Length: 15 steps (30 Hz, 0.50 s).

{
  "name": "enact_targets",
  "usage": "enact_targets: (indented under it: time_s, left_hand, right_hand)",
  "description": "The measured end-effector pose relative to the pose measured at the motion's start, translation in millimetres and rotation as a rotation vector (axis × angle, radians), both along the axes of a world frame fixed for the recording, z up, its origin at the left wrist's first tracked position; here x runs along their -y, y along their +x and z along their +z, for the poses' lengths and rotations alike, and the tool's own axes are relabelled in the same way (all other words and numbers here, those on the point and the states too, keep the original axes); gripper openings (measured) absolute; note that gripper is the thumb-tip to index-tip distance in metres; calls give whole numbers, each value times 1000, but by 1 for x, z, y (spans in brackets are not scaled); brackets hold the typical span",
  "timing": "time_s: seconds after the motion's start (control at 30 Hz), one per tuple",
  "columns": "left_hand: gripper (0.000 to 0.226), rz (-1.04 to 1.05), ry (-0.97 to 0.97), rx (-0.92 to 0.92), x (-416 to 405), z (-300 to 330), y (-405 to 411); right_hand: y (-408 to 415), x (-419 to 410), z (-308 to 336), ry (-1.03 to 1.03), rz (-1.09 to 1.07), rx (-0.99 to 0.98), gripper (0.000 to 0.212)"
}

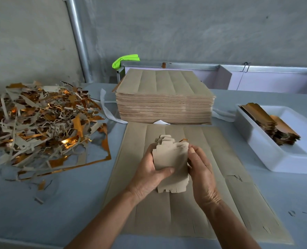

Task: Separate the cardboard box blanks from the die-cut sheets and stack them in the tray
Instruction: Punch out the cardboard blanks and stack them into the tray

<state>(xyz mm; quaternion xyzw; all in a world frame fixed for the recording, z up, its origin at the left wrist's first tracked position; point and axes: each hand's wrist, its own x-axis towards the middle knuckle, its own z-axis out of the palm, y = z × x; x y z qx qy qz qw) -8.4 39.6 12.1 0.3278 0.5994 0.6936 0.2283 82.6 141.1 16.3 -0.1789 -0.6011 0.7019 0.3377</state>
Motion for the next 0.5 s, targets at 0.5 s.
enact_targets:
  time_s: [0.5]
  left_hand:
    - [49, 4, -84, -43, 3, -1, -5]
  right_hand:
    - [-1, -12, 22, 6, -49, -20, 30]
